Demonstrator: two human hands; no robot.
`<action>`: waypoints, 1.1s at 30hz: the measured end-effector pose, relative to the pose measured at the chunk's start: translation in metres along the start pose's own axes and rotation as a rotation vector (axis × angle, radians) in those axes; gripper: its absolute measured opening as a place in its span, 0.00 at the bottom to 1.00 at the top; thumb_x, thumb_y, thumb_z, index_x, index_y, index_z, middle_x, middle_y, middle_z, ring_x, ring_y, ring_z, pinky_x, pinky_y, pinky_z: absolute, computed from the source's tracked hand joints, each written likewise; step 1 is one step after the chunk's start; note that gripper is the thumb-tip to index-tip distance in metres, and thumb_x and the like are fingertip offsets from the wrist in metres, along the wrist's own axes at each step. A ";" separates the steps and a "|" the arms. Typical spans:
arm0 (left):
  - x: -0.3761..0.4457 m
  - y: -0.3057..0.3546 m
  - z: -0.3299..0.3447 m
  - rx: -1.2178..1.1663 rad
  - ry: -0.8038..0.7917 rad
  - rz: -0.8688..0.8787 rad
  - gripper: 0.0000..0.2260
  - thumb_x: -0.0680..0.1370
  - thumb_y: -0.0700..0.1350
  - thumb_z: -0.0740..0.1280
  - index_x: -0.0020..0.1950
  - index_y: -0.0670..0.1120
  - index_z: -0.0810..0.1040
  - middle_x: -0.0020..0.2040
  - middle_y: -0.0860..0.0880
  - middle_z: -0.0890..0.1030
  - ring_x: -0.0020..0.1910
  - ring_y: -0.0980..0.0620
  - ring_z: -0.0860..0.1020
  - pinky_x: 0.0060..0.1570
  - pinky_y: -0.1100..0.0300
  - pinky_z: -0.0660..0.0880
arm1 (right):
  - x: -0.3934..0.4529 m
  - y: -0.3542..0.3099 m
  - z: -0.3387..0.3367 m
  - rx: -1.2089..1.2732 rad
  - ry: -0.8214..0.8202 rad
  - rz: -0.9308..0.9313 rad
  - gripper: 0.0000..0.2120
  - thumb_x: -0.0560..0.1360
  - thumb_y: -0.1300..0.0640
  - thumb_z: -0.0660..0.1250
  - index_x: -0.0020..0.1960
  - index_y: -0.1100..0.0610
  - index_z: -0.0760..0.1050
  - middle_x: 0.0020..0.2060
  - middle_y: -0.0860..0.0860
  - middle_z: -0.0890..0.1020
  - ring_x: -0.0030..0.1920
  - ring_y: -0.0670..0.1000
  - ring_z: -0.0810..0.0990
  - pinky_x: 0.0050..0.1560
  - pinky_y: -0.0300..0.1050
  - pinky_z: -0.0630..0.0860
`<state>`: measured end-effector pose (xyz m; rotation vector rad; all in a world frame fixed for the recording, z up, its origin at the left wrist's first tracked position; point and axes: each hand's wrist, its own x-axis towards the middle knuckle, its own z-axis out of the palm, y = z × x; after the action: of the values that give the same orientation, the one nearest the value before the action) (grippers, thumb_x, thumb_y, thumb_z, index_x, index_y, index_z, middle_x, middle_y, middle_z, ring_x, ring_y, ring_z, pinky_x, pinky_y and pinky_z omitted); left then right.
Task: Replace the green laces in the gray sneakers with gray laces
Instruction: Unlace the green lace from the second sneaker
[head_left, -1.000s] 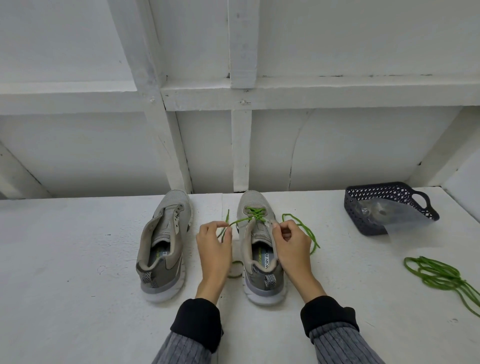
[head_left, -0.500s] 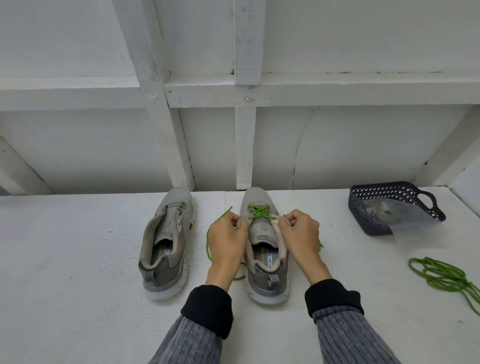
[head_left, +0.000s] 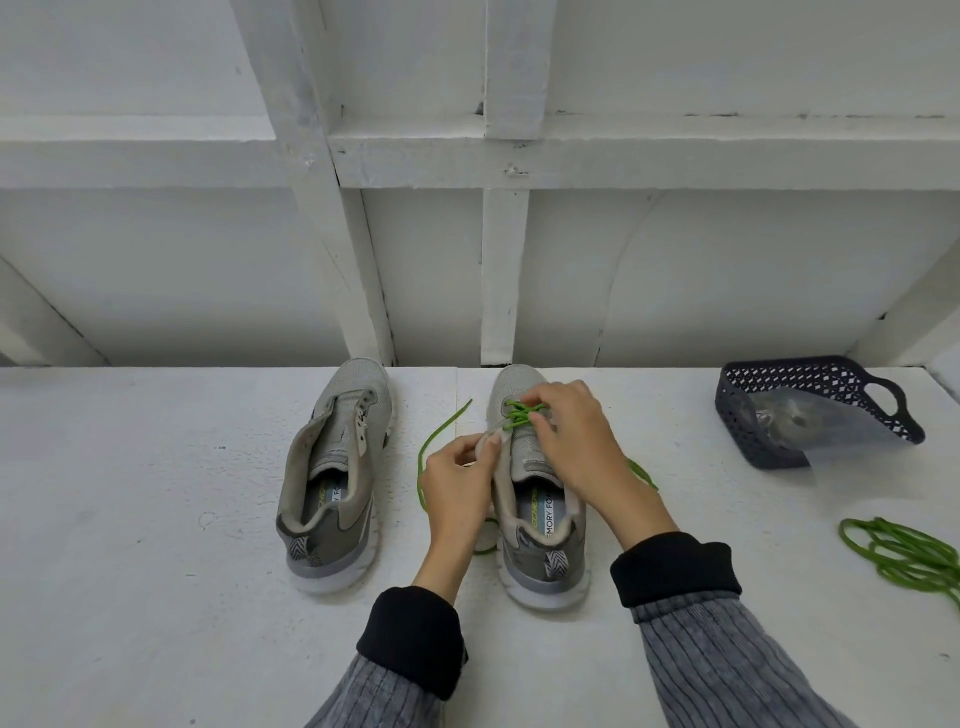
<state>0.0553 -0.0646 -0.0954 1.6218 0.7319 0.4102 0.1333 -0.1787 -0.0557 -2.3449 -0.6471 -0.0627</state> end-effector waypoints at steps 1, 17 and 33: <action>0.000 0.000 0.000 -0.020 -0.006 0.001 0.06 0.75 0.51 0.73 0.45 0.50 0.85 0.37 0.55 0.85 0.38 0.61 0.81 0.40 0.68 0.75 | 0.002 0.000 0.004 -0.017 -0.067 -0.006 0.10 0.77 0.62 0.64 0.56 0.54 0.78 0.47 0.47 0.74 0.54 0.49 0.71 0.54 0.41 0.69; -0.004 -0.002 0.005 -0.060 0.022 0.056 0.03 0.77 0.44 0.71 0.45 0.48 0.84 0.40 0.57 0.84 0.38 0.65 0.78 0.38 0.74 0.71 | -0.010 0.015 0.008 0.450 0.315 0.394 0.14 0.74 0.69 0.62 0.56 0.55 0.73 0.52 0.48 0.77 0.55 0.49 0.74 0.49 0.35 0.70; -0.006 -0.002 0.006 -0.098 0.026 0.055 0.04 0.77 0.44 0.71 0.44 0.48 0.84 0.38 0.56 0.84 0.36 0.63 0.78 0.38 0.72 0.72 | -0.006 -0.011 -0.004 0.784 0.176 0.139 0.05 0.80 0.60 0.62 0.46 0.53 0.73 0.46 0.49 0.84 0.50 0.48 0.82 0.52 0.39 0.76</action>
<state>0.0548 -0.0730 -0.0974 1.5497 0.6779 0.5005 0.1231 -0.1771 -0.0472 -1.5958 -0.3304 0.0423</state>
